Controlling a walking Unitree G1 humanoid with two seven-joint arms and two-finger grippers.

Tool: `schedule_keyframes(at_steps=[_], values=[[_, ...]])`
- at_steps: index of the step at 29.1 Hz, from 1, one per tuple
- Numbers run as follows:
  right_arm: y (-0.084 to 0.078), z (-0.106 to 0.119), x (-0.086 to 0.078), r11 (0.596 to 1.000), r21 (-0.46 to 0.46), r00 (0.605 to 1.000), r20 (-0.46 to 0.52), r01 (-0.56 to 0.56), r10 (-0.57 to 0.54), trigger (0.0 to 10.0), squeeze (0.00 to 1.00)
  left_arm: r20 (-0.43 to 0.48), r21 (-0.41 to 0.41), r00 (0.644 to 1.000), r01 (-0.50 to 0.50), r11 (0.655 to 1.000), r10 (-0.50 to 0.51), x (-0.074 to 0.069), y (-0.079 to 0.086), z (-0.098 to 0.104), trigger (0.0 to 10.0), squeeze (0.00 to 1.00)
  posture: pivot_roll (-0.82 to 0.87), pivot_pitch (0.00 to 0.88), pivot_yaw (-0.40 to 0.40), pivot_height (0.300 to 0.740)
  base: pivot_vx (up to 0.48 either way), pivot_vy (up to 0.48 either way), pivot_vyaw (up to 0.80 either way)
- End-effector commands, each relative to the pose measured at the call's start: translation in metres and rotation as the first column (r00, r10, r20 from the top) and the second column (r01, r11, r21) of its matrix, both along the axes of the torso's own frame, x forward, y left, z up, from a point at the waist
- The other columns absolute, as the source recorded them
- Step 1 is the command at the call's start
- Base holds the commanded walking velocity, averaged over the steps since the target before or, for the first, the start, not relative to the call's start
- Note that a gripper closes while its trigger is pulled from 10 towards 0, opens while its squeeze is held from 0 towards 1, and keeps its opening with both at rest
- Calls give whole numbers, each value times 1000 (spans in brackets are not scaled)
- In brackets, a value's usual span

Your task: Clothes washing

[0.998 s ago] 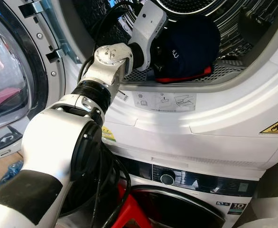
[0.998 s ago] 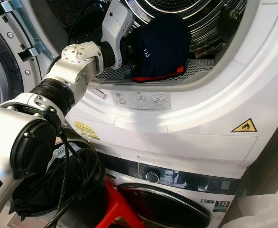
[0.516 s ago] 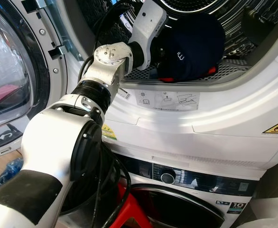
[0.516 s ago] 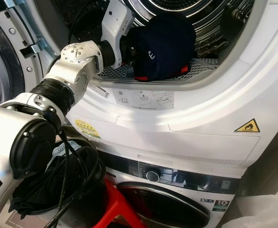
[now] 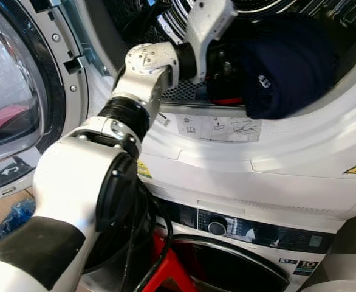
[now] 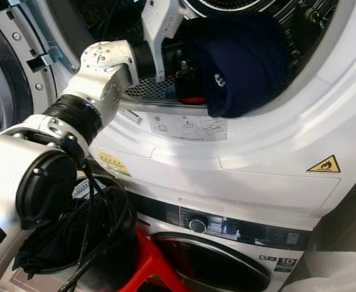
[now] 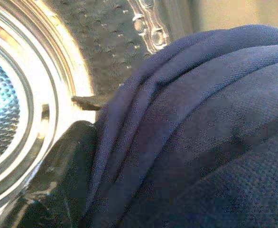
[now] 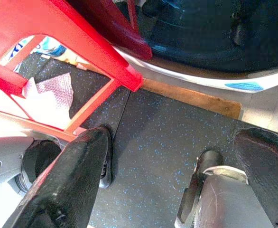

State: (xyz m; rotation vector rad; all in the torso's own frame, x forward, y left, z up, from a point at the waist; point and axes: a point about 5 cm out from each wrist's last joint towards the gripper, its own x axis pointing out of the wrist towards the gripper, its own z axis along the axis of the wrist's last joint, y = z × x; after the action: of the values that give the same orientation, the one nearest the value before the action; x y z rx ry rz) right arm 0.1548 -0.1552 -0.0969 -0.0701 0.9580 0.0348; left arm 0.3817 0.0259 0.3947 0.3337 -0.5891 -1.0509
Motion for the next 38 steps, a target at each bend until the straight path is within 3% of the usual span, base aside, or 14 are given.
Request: schedule_keyframes(at_steps=[1, 11, 20, 25, 27, 28, 29, 30, 31, 32, 34, 35, 37, 38], values=[[9, -2, -3, 1000, 17, 1000, -16, -19, 19, 10000, 0, 75, -38, 994, -83, 996, 85, -2, 7, 22, 10000, 1000, -93, 4, 173, 740, 0, 0, 0], [8, -1, -2, 1000, 18, 1000, -3, -17, 17, 10000, 0, 86, -161, 982, -152, 975, 167, -1, 18, 35, 10000, 1000, -95, 12, 174, 740, 0, 0, 0], [4, 29, 53, 996, 62, 974, 221, -59, 44, 10000, 0, 63, -143, 982, -169, 975, 180, 3, 18, 25, 10000, 1000, -106, 18, 168, 740, 0, 0, 0], [4, 46, 74, 948, 84, 912, 310, -308, 269, 10000, 0, 53, -152, 981, -176, 973, 186, 4, 19, 25, 10000, 1000, -112, 20, 157, 740, 0, 0, 0], [3, 44, 69, 904, 68, 876, 287, -421, 387, 10000, 0, 52, -150, 981, -178, 973, 187, 4, 19, 24, 10000, 1000, -113, 21, 155, 740, 0, 0, 0], [2, 40, 58, 837, 97, 826, 253, -539, 503, 10000, 0, 51, -151, 981, -180, 972, 190, 4, 20, 24, 10000, 1000, -109, 23, 150, 740, 0, 0, 0], [2, 40, 58, 837, 97, 826, 253, -539, 503, 10000, 0, 51, -151, 981, -180, 972, 190, 4, 20, 24, 10000, 1000, -109, 23, 150, 740, 0, 0, 0], [2, 37, 47, 767, 133, 772, 231, -628, 592, 10000, 0, 51, -153, 980, -182, 971, 192, 4, 20, 24, 10000, 1000, -109, 23, 149, 740, 0, 0, 0], [2, 37, 47, 767, 133, 772, 231, -628, 592, 10000, 0, 51, -153, 980, -182, 971, 192, 4, 20, 24, 10000, 1000, -109, 23, 149, 740, 0, 0, 0], [2, 36, 38, 695, 179, 716, 226, -697, 660, 10000, 0, 50, -154, 980, -184, 971, 194, 4, 21, 24, 10000, 1000, -110, 24, 148, 740, 0, 0, 0], [7, 44, 27, 547, 276, 612, 294, -790, 734, 10000, 0, 49, -156, 979, -190, 969, 200, 5, 22, 24, 10000, 1000, -108, 26, 146, 740, 0, 0, 0], [7, 44, 27, 547, 276, 612, 294, -790, 734, 10000, 0, 49, -156, 979, -190, 969, 200, 5, 22, 24, 10000, 1000, -108, 26, 146, 740, 0, 0, 0], [17, 75, 30, 420, 342, 540, 459, -841, 706, 10000, 0, 47, -157, 978, -193, 969, 202, 5, 23, 24, 10000, 1000, -110, 25, 145, 740, 0, 0, 0], [17, 75, 30, 420, 342, 540, 459, -841, 706, 10000, 0, 47, -157, 978, -193, 969, 202, 5, 23, 24, 10000, 1000, -110, 25, 145, 740, 0, 0, 0]])
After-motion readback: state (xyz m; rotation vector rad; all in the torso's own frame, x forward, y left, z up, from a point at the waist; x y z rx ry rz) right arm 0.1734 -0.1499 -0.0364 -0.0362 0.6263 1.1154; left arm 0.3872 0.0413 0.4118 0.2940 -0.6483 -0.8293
